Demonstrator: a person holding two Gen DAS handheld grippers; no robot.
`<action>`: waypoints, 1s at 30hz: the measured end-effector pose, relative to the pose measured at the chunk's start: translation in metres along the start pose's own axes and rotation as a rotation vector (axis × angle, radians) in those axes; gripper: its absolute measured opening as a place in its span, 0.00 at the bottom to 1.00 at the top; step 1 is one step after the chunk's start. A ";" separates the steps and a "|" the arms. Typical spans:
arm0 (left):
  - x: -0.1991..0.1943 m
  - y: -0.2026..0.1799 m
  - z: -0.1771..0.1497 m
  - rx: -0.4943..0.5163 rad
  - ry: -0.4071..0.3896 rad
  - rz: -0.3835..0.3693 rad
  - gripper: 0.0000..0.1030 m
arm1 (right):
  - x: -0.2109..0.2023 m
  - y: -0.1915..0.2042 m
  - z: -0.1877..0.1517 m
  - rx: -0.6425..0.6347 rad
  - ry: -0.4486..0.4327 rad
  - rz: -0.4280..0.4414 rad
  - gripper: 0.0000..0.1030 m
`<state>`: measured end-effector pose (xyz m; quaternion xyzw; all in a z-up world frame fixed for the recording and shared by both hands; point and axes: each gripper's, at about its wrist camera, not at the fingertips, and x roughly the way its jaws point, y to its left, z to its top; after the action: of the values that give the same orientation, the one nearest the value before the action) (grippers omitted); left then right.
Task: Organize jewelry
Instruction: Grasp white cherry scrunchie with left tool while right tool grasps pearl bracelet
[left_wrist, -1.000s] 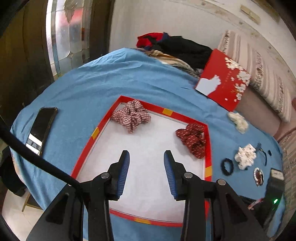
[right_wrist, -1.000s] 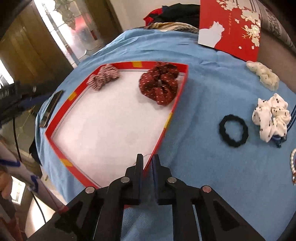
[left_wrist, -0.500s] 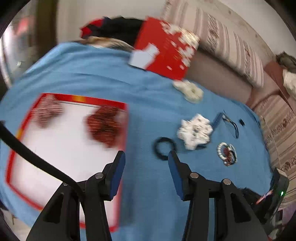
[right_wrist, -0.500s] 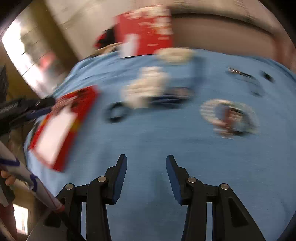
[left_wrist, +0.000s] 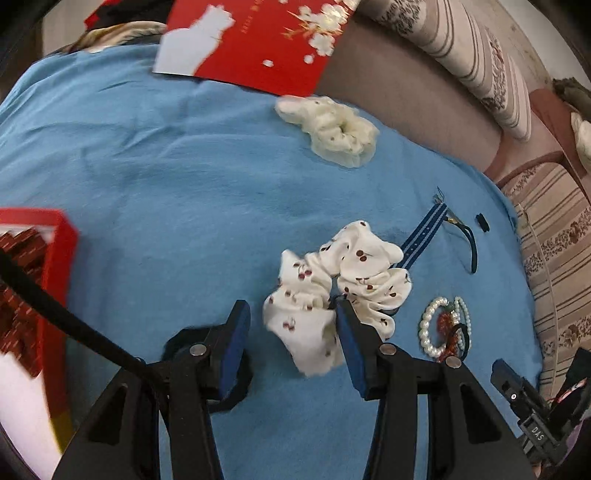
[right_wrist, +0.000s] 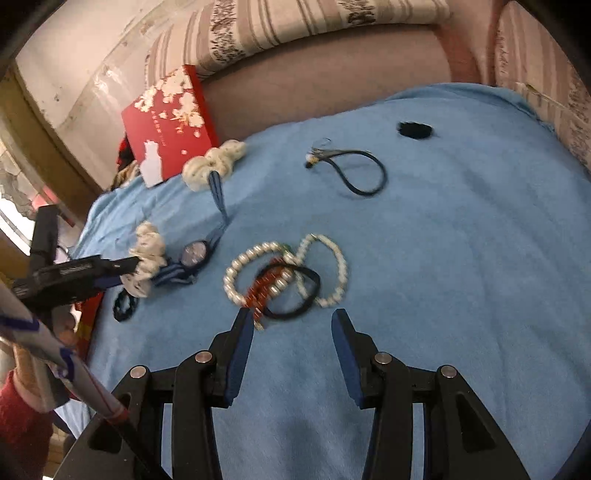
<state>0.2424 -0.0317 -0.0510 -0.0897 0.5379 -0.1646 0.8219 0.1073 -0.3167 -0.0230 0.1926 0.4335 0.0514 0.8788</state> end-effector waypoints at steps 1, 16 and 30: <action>0.004 -0.002 0.002 0.005 0.005 -0.001 0.45 | 0.002 0.002 -0.001 -0.009 -0.004 0.008 0.46; 0.029 -0.013 0.006 0.010 0.048 -0.054 0.24 | 0.092 0.061 0.024 -0.126 0.135 0.046 0.44; -0.055 -0.039 -0.013 0.008 -0.061 -0.116 0.09 | 0.041 0.050 0.037 -0.027 0.034 0.095 0.10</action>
<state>0.2033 -0.0471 0.0031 -0.1223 0.5061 -0.2113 0.8272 0.1656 -0.2709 -0.0137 0.2003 0.4378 0.1024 0.8705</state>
